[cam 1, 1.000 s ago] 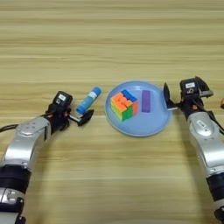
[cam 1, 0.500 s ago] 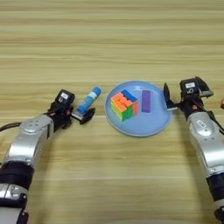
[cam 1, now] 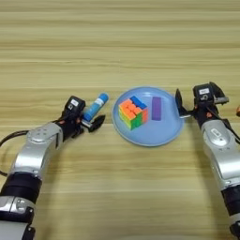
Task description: Move the objects on the table
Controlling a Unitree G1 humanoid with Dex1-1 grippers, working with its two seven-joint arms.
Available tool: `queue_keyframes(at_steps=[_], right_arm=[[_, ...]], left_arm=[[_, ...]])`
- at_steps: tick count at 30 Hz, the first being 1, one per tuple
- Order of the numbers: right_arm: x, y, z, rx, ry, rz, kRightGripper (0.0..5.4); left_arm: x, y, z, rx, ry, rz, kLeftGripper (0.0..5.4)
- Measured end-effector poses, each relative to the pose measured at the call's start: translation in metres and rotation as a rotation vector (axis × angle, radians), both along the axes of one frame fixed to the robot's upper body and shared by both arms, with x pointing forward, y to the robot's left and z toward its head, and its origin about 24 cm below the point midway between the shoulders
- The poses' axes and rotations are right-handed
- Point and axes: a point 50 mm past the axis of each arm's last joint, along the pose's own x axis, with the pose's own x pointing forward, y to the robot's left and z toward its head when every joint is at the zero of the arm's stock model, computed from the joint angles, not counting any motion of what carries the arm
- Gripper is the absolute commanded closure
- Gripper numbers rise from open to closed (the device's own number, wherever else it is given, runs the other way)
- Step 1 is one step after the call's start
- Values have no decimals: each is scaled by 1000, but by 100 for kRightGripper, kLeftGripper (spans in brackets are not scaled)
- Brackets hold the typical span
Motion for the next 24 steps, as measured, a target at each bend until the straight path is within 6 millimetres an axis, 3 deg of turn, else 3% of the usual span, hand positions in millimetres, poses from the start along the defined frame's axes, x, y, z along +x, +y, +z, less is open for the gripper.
queue_keyframes(at_steps=[24], right_arm=[[0, -3, 0, 3, -1, -12, 0]], left_arm=[[0, 3, 0, -4, 1, 15, 406]])
